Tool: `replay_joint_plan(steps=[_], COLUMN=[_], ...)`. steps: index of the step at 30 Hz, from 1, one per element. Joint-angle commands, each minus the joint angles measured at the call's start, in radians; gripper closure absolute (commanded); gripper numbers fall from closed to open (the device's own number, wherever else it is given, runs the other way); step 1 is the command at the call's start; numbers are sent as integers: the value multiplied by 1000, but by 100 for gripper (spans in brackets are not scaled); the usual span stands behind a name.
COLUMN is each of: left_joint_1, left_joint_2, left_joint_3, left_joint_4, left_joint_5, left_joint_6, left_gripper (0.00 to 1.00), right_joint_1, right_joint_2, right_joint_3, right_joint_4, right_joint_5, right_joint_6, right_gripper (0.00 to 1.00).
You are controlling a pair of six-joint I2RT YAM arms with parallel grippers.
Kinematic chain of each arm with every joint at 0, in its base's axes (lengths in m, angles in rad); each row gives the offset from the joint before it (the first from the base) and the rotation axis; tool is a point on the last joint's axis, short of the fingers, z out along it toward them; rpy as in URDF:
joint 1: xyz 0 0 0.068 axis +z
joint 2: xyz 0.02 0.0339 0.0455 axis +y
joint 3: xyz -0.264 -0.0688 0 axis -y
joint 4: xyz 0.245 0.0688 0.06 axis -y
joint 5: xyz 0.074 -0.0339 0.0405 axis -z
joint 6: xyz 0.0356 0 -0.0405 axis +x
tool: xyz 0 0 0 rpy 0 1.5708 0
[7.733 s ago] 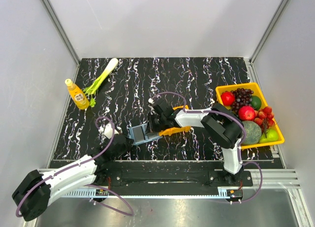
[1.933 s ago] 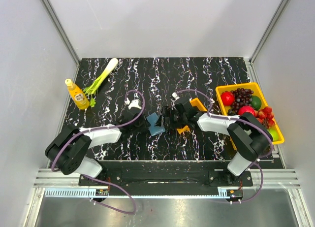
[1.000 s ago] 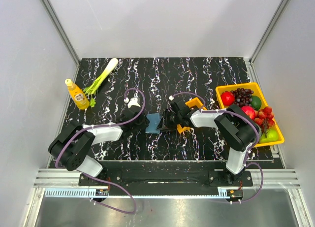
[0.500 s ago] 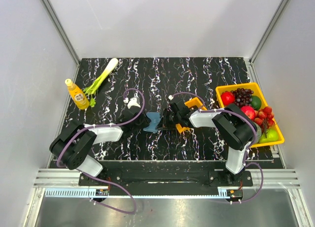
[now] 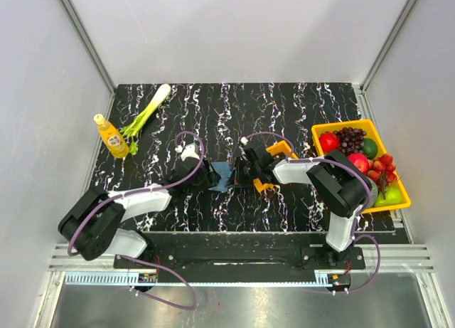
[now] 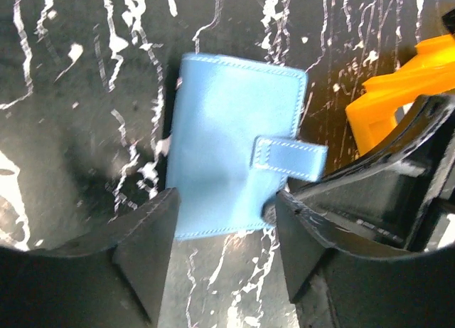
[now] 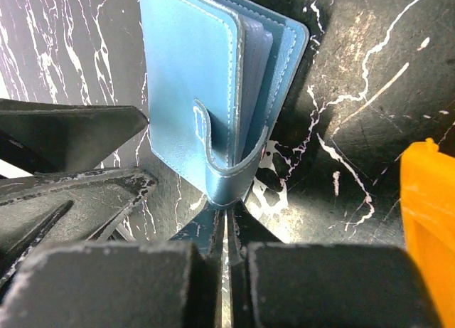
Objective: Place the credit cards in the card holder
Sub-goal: Close the card holder at the center of the board.
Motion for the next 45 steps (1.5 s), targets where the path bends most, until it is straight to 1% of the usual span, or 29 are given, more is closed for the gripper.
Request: replay_joint_plan(steps=[1, 4, 6, 8, 11, 13, 16, 17, 19, 21, 23, 25, 26, 27, 29, 30, 31, 33, 34, 35, 37, 39, 40, 43, 45], left_joint_1=[-1, -1, -1, -1, 0, -1, -1, -1, -1, -1, 0, -1, -1, -1, 0, -1, -1, -1, -1, -1, -1, -1, -1, 0, 0], left_joint_2=[-84, -111, -130, -119, -72, -23, 54, 67, 87, 97, 99, 94, 91, 82, 65, 56, 42, -4, -34, -65, -129, -194, -217, -262, -263], left_joint_3=[-70, -142, -194, -225, -239, -234, -225, -237, -265, -265, -260, -253, -248, -245, -230, -220, -204, -181, -168, -153, -107, -64, -50, -19, -12], left_joint_4=[-87, -64, -14, 41, 152, 235, 294, 330, 382, 384, 390, 381, 375, 365, 330, 295, 243, 162, 119, 59, -79, -191, -243, -316, -342], left_joint_5=[-26, -6, 11, 36, 115, 184, 240, 247, 254, 255, 260, 263, 263, 260, 244, 235, 219, 174, 160, 113, 45, -24, -45, -72, -84], left_joint_6=[-22, -68, -80, -88, -85, -103, -131, -150, -180, -186, -181, -174, -169, -165, -149, -134, -114, -76, -59, -33, 21, 72, 98, 145, 138], left_gripper=[37, 34, 32, 30, 31, 34, 48, 51, 54, 60, 63, 71, 74, 79, 96, 100, 100, 100, 100, 100, 100, 100, 100, 100, 100], right_joint_1=[7, 9, 12, 14, 15, 14, 15, 14, 14, 14, 15, 14, 15, 15, 15, 14, 14, 12, 6, 3, -5, -8, -8, -9, -9], right_joint_2=[-23, -32, -38, -46, -32, -8, 11, 12, 9, 8, 14, 18, 20, 18, 9, 2, -9, -55, -78, -110, -179, -247, -276, -314, -298], right_joint_3=[-29, -41, -45, -49, -49, -39, -36, -35, -38, -39, -36, -35, -35, -35, -35, -33, -32, -26, -26, -26, -36, -52, -59, -58, -46], right_joint_4=[-83, -100, -114, -123, -123, -123, -125, -156, -158, -160, -160, -158, -158, -158, -160, -160, -158, -160, -160, -160, -160, -160, -160, -161, -146], right_joint_5=[3, -12, -29, -23, -21, -27, -21, -17, -9, -7, -11, -11, -9, -4, 12, 19, 25, 43, 52, 63, 91, 126, 143, 163, 146], right_joint_6=[-60, -65, -69, -77, -83, -82, -77, -77, -77, -80, -79, -80, -82, -80, -80, -82, -85, -99, -105, -108, -109, -105, -103, -96, -100], right_gripper=[100, 100, 100, 100, 100, 100, 100, 100, 100, 100, 100, 100, 100, 100, 96, 93, 87, 81, 76, 67, 64, 56, 55, 46, 45])
